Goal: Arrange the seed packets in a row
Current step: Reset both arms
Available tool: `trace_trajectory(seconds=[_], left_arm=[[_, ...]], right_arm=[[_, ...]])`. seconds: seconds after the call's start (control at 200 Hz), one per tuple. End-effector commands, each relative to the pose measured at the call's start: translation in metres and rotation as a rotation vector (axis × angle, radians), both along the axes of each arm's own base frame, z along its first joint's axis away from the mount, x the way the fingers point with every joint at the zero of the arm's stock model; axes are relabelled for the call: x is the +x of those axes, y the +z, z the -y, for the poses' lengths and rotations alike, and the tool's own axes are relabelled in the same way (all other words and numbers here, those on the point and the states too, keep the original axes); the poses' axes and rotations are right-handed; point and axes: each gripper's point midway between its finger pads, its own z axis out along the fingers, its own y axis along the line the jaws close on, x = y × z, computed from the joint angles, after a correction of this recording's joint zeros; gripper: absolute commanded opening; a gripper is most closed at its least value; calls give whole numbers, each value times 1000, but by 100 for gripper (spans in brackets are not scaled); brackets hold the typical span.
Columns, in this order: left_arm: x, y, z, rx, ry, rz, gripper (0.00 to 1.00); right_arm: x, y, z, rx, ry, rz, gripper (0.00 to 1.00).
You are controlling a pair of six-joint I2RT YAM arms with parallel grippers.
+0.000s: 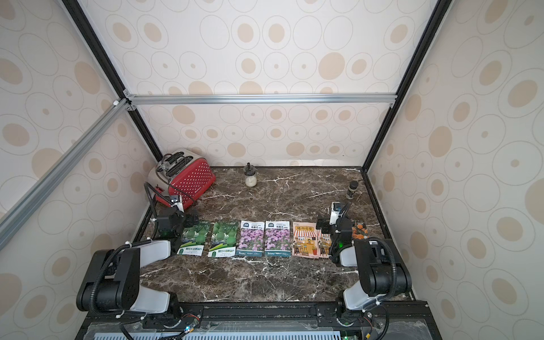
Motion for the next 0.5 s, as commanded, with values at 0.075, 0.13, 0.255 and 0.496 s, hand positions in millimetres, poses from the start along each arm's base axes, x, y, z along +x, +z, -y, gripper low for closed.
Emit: trace_trajectory(seconds=[0.075,0.13,0.255,0.496], left_arm=[[0,-1,-3,37,23,61,99],[1,-1,-1,39,11,77,99],[8,-6,0,18,-9,35,99],[6,-4,-1,22,-8,39,99]], right_arm=[[-3,5,3,-9,-19,41,99],[-3,5,2,-11,-12,39,99],[3,1,-2,-12,12,6,99],[17,-7,-12,-14,72,-96,100]])
